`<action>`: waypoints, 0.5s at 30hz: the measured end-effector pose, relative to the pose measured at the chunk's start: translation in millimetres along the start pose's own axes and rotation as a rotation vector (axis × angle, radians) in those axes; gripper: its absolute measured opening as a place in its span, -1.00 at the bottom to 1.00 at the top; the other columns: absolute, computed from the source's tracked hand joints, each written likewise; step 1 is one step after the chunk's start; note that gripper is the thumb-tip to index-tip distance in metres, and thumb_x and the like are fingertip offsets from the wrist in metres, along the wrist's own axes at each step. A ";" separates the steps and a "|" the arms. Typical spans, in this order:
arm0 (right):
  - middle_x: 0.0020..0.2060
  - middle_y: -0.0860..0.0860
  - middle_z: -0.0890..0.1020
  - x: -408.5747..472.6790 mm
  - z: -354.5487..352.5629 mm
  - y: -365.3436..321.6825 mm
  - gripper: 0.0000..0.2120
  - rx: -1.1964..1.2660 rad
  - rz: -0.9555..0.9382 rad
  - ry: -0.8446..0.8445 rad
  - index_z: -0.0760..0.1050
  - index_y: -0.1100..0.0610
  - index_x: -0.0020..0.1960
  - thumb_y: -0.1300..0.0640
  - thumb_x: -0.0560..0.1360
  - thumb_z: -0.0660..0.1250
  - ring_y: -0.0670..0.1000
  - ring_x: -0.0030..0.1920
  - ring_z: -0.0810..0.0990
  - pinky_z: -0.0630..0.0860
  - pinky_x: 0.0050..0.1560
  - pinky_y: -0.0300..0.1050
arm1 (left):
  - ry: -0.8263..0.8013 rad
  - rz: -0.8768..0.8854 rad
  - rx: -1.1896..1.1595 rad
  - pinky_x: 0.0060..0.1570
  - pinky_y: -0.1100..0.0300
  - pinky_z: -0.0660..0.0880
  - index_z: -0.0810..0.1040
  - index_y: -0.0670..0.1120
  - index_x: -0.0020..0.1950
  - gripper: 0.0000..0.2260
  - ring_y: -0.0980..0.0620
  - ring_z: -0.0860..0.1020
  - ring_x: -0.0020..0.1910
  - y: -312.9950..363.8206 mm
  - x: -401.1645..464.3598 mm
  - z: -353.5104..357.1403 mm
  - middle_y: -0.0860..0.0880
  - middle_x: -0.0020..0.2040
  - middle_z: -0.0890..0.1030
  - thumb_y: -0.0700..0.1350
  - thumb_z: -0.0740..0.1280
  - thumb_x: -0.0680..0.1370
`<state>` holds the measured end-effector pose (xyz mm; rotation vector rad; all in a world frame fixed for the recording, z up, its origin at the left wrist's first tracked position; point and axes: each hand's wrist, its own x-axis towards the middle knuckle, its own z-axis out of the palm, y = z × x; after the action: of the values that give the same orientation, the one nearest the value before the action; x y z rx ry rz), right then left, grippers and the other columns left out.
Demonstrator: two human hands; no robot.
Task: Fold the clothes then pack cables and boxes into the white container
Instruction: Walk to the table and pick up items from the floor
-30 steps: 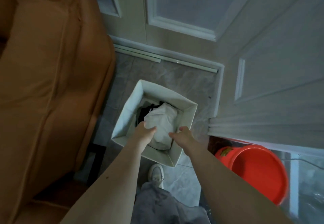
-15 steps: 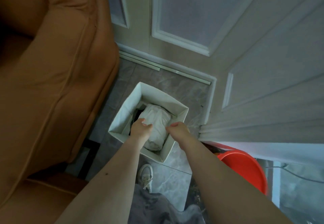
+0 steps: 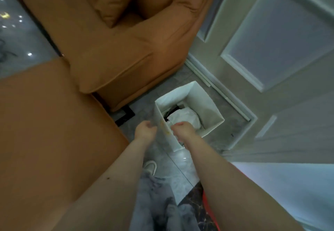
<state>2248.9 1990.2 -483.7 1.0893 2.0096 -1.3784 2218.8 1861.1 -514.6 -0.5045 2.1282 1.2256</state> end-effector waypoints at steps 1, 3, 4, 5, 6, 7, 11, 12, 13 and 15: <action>-0.12 0.16 0.54 -3.7 7.3 -1.5 -0.85 0.000 -0.012 0.010 0.52 0.22 -0.14 0.13 0.49 0.29 0.10 -0.05 0.53 0.39 -0.05 -0.07 | 0.020 -0.007 -0.017 0.20 0.10 0.46 0.45 -0.21 0.31 -0.65 -0.16 0.51 0.22 -7.3 -2.3 -5.5 -0.19 0.27 0.51 -0.14 0.30 0.55; -0.20 0.16 0.52 -28.5 58.4 -9.0 -0.75 -0.106 -0.075 -0.059 0.42 0.12 -0.36 0.14 0.49 0.30 0.10 -0.12 0.51 0.38 -0.11 -0.06 | 0.125 -0.056 -0.108 0.14 0.13 0.45 0.44 -0.21 0.33 -0.63 -0.18 0.52 0.21 -44.4 -21.2 -52.9 -0.19 0.27 0.51 -0.14 0.30 0.55; -0.26 0.18 0.50 -37.4 78.3 -11.2 -0.67 -0.166 -0.113 -0.087 0.35 0.09 -0.43 0.15 0.49 0.30 0.09 -0.19 0.48 0.36 -0.17 -0.07 | 0.165 -0.081 -0.145 0.16 0.11 0.46 0.43 -0.22 0.35 -0.62 -0.18 0.52 0.21 -58.2 -27.2 -68.6 -0.20 0.28 0.51 -0.15 0.30 0.54; -0.32 0.17 0.48 -50.8 104.8 -15.6 -0.64 -0.225 -0.129 -0.135 0.33 0.08 -0.45 0.15 0.49 0.30 0.08 -0.24 0.46 0.33 -0.24 -0.09 | 0.218 -0.103 -0.193 0.19 0.08 0.47 0.43 -0.23 0.35 -0.61 -0.19 0.52 0.21 -78.3 -35.1 -90.4 -0.21 0.28 0.51 -0.16 0.30 0.54; -0.32 0.15 0.49 -62.5 131.9 -18.1 -0.65 -0.270 -0.148 -0.188 0.34 0.07 -0.44 0.15 0.50 0.31 0.07 -0.25 0.45 0.31 -0.31 -0.12 | 0.266 -0.121 -0.232 0.21 0.05 0.48 0.43 -0.25 0.35 -0.61 -0.19 0.53 0.21 -99.4 -44.1 -112.2 -0.23 0.28 0.51 -0.17 0.30 0.54; -0.27 0.14 0.50 -75.7 160.3 -20.6 -0.70 -0.310 -0.176 -0.235 0.38 0.06 -0.39 0.14 0.50 0.32 0.05 -0.20 0.45 0.28 -0.34 -0.18 | 0.307 -0.146 -0.271 0.22 0.02 0.48 0.43 -0.26 0.35 -0.61 -0.20 0.53 0.21 -121.4 -53.6 -134.7 -0.25 0.27 0.51 -0.18 0.31 0.54; -0.08 0.10 0.48 -112.3 243.1 -24.9 -0.77 -0.399 -0.208 -0.314 0.49 0.15 0.13 0.09 0.50 0.34 0.01 -0.04 0.44 0.24 -0.35 -0.28 | 0.390 -0.243 -0.441 0.22 -0.07 0.47 0.40 -0.27 0.35 -0.62 -0.26 0.54 0.20 -184.5 -80.2 -198.7 -0.32 0.23 0.53 -0.23 0.29 0.54; -0.08 0.09 0.48 -122.0 264.6 -24.5 -0.70 -0.442 -0.238 -0.336 0.49 0.19 0.18 0.09 0.50 0.34 0.01 -0.04 0.45 0.25 -0.35 -0.28 | 0.416 -0.272 -0.493 0.21 -0.08 0.47 0.40 -0.26 0.36 -0.62 -0.28 0.53 0.20 -201.6 -86.8 -214.3 -0.33 0.23 0.53 -0.23 0.28 0.54; -0.08 0.09 0.48 -145.7 300.7 -23.3 -0.70 -0.496 -0.263 -0.368 0.49 0.19 0.19 0.09 0.51 0.33 0.00 -0.05 0.45 0.24 -0.35 -0.29 | 0.457 -0.300 -0.558 0.20 -0.08 0.47 0.39 -0.24 0.36 -0.62 -0.28 0.53 0.20 -232.5 -102.4 -241.8 -0.32 0.23 0.53 -0.24 0.27 0.54; -0.07 0.11 0.46 -183.1 357.3 -18.4 -0.78 -0.552 -0.328 -0.417 0.45 0.13 0.14 0.12 0.52 0.32 -0.01 -0.15 0.44 0.24 -0.35 -0.30 | 0.524 -0.336 -0.630 0.18 -0.07 0.48 0.40 -0.21 0.35 -0.63 -0.28 0.54 0.18 -280.6 -128.7 -285.1 -0.31 0.22 0.53 -0.27 0.24 0.54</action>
<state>2319.3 1594.5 -475.9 0.2177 2.1073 -0.9821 2388.1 1476.8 -497.1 -1.5320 1.8831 1.6800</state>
